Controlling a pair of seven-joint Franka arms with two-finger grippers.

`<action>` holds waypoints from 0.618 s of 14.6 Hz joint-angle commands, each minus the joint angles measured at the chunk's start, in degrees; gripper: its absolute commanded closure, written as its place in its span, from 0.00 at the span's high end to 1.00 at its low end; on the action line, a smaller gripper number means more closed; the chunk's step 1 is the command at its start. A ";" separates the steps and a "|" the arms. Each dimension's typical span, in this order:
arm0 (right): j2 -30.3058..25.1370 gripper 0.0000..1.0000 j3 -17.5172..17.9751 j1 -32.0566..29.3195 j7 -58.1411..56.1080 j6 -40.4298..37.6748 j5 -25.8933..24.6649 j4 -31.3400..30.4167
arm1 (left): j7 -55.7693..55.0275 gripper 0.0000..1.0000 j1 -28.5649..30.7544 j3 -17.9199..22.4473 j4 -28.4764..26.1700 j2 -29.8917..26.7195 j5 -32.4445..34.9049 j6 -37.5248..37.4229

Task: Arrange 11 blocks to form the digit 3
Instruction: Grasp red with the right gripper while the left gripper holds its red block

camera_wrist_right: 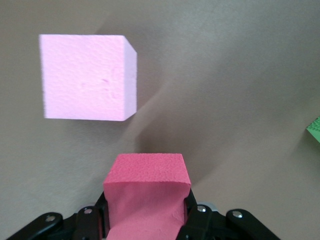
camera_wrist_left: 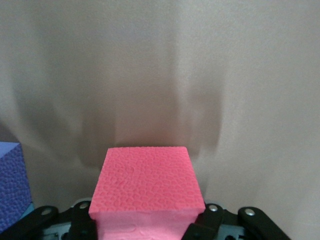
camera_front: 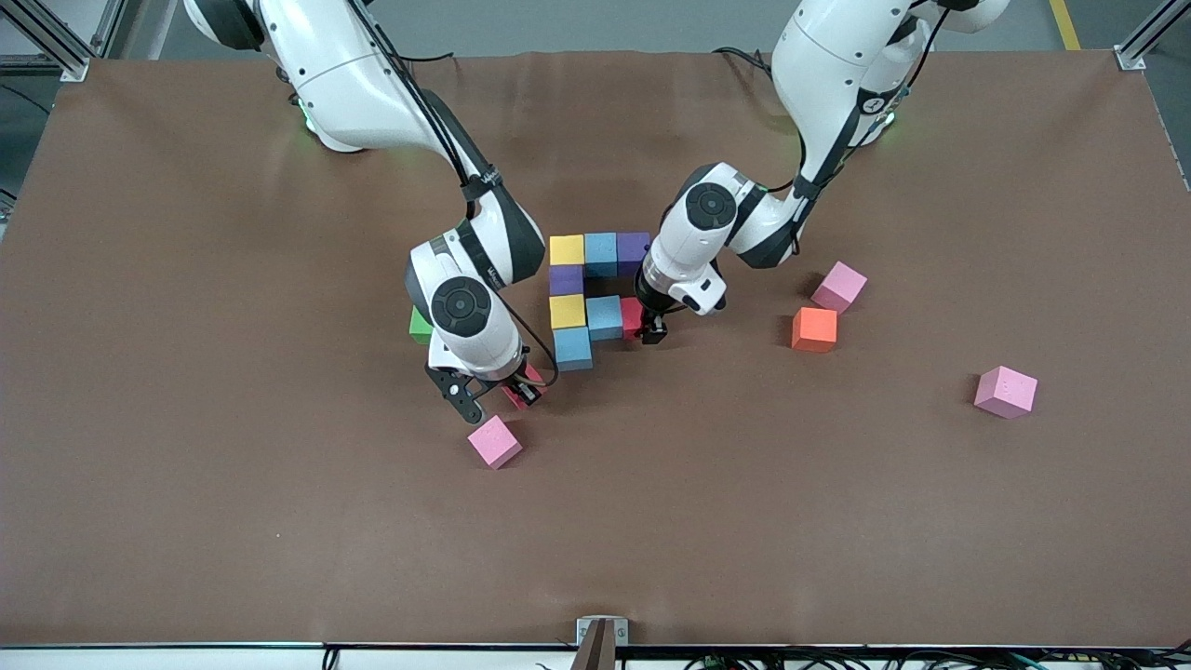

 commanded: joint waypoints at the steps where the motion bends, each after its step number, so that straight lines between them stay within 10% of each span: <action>1: -0.54 0.00 -0.03 0.21 -1.28 -0.80 1.05 1.15 | 0.09 0.24 -0.07 0.23 1.52 1.17 1.08 0.62; 5: -0.37 0.00 1.29 0.21 -5.74 -1.68 1.05 3.34 | 0.00 0.41 -0.07 0.14 1.52 1.17 1.08 0.54; 9: -0.37 0.00 1.29 0.56 -16.90 -8.01 1.05 8.00 | 0.35 1.00 -0.24 0.23 1.78 1.09 1.25 0.54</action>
